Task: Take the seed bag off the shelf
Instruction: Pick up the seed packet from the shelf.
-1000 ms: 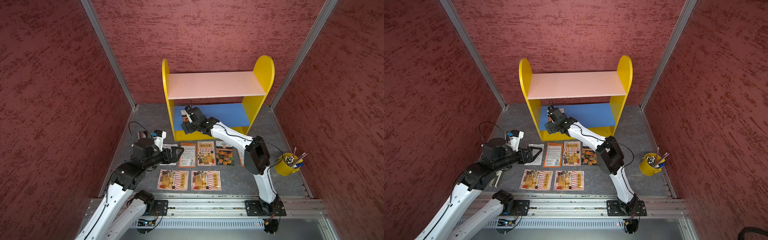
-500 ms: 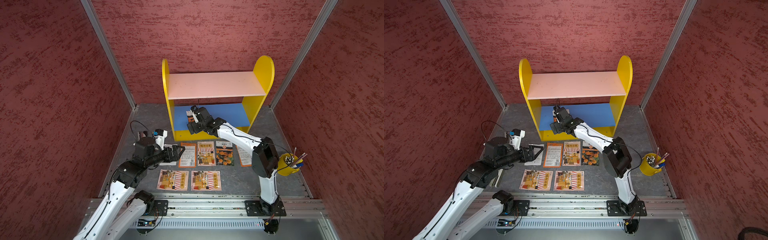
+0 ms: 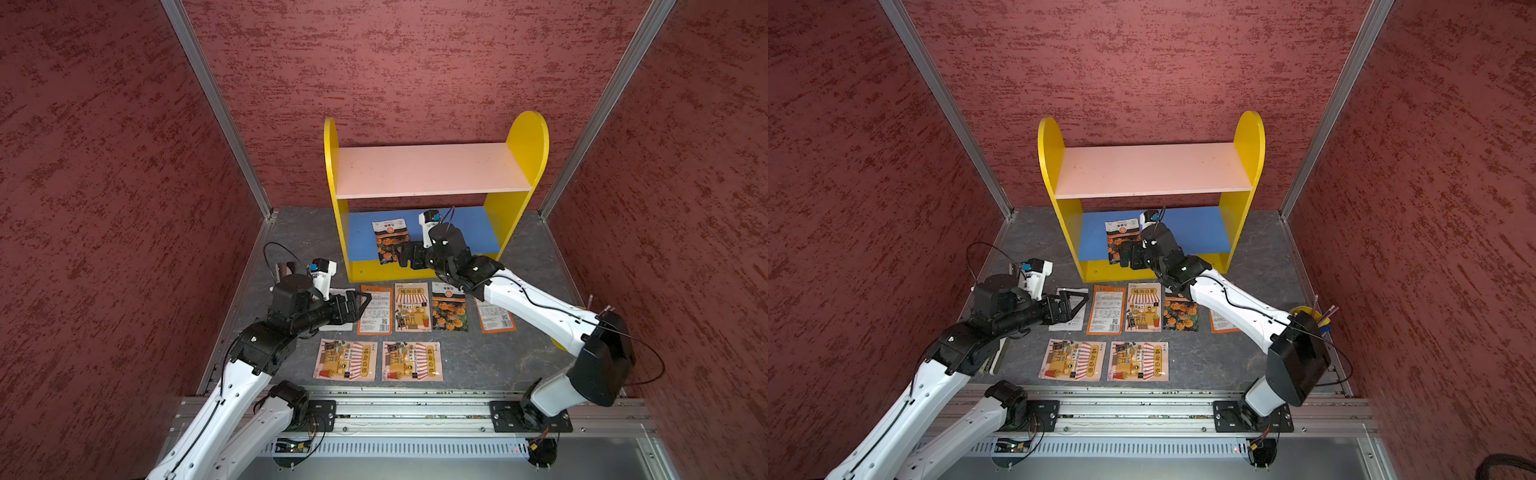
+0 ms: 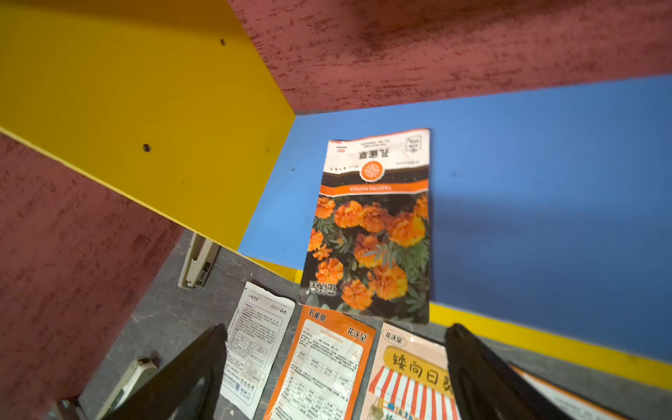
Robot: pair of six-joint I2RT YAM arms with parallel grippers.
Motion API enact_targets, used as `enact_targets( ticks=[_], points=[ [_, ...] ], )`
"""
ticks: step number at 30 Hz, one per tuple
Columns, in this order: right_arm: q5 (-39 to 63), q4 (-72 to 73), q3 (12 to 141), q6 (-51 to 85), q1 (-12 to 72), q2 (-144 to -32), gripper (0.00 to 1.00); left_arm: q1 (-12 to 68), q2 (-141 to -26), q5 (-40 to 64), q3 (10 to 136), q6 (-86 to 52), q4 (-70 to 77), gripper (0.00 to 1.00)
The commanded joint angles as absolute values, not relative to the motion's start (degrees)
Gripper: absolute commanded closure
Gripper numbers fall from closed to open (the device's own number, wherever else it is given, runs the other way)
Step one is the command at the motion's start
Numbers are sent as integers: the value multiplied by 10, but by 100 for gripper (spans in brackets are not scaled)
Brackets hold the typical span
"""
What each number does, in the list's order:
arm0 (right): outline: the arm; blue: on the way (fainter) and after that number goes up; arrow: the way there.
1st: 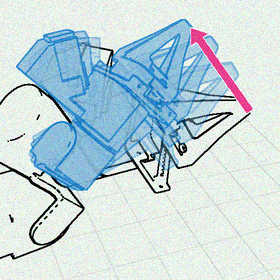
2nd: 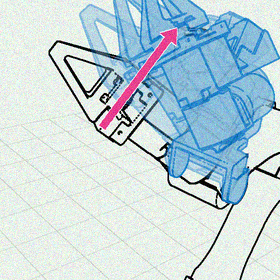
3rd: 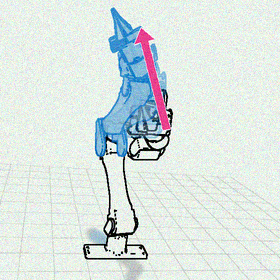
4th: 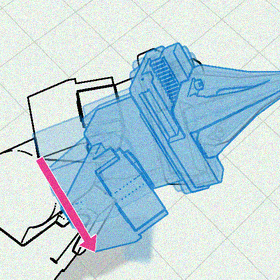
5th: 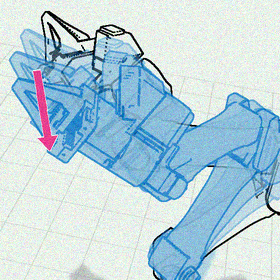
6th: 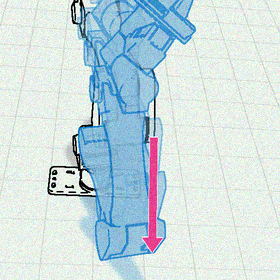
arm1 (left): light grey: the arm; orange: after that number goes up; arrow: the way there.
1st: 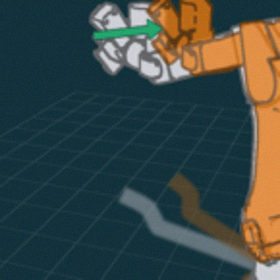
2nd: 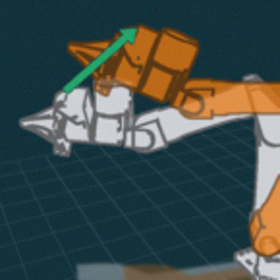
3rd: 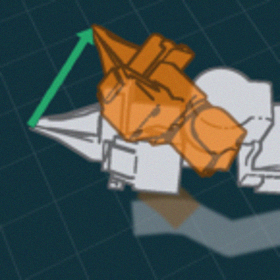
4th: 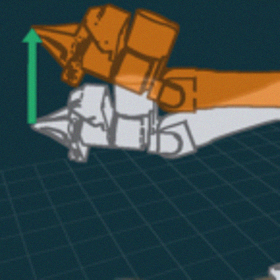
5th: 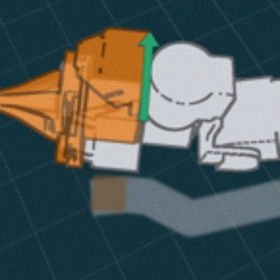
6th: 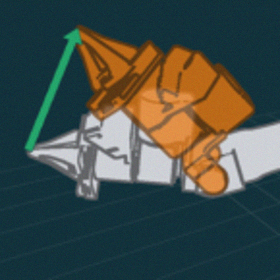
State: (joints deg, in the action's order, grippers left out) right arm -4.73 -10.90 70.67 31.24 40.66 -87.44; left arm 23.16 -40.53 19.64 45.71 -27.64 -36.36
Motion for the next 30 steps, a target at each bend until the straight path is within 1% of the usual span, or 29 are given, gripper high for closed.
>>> enact_targets(
  ticks=[1, 7, 13, 20, 24, 30],
  points=[
    [-39, 5, 631, 484, 402, -861, 4, 235, -404, 208, 451, -279, -341, 0],
    [-27, 152, 549, 588, 401, -888, 8, 234, -398, 207, 449, -279, -347, 0],
    [14, 279, 545, 652, 398, -969, 16, 234, -394, 206, 448, -278, -352, 0],
    [25, 310, 572, 668, 398, -1013, 28, 234, -388, 197, 448, -273, -365, 0],
    [28, 309, 579, 666, 398, -1016, 38, 234, -387, 196, 443, -273, -363, 0],
    [27, 305, 589, 664, 396, -1020, 45, 234, -388, 197, 440, -272, -361, 0]
  ],
)
